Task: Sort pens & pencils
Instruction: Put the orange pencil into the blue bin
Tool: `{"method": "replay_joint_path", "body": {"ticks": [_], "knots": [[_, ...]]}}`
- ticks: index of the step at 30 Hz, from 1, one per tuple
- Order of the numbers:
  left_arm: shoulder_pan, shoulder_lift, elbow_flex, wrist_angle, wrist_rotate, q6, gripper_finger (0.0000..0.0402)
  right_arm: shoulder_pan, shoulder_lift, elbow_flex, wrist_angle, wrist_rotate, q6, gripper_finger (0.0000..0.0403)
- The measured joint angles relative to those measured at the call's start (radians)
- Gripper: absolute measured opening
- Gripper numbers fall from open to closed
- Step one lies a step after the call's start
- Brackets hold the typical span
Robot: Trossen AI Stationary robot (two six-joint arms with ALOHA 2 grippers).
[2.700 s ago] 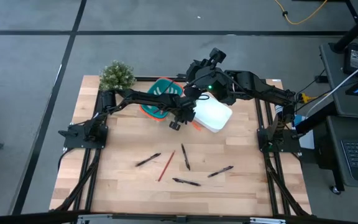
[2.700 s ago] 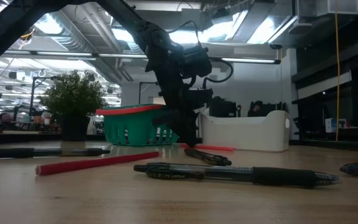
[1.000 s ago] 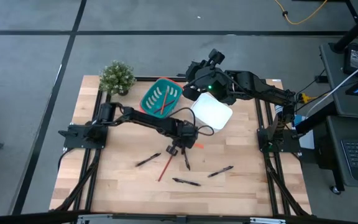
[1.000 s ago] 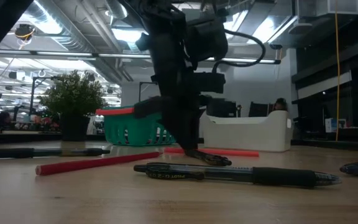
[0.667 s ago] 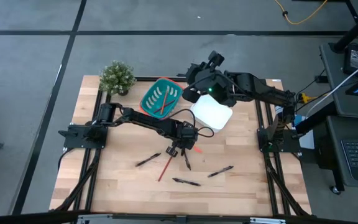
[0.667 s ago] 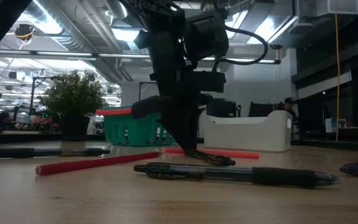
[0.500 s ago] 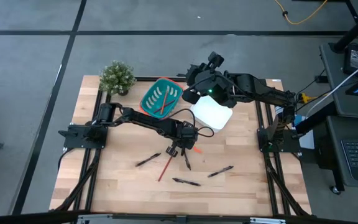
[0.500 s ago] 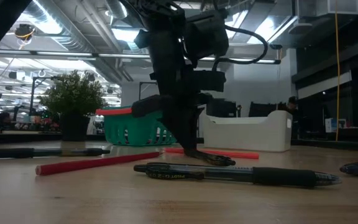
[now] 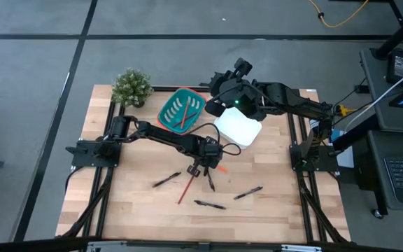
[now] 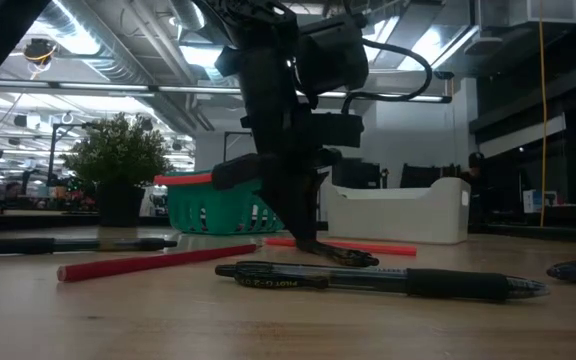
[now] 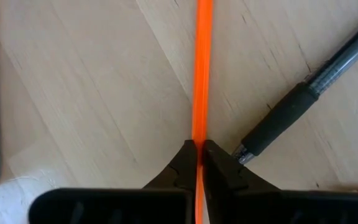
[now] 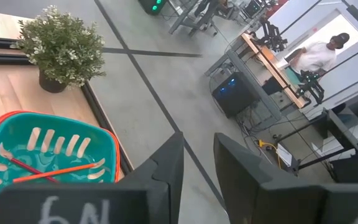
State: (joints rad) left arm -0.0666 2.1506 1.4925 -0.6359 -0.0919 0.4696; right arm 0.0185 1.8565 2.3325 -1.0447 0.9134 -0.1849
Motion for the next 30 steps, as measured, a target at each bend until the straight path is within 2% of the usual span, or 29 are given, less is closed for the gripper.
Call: {"method": "replay_joint_path", "body": {"ticks": [17, 30], "knots": [[-0.014, -0.002, -0.001, 0.007, -0.066, -0.017, 0.0010, 0.000, 0.000, 0.000, 0.000, 0.001, 0.000, 0.0090], [-0.022, -0.051, -0.006, -0.021, -0.125, -0.023, 0.0011, 0.000, 0.000, 0.000, 0.001, 0.002, 0.001, 0.0090]]}}
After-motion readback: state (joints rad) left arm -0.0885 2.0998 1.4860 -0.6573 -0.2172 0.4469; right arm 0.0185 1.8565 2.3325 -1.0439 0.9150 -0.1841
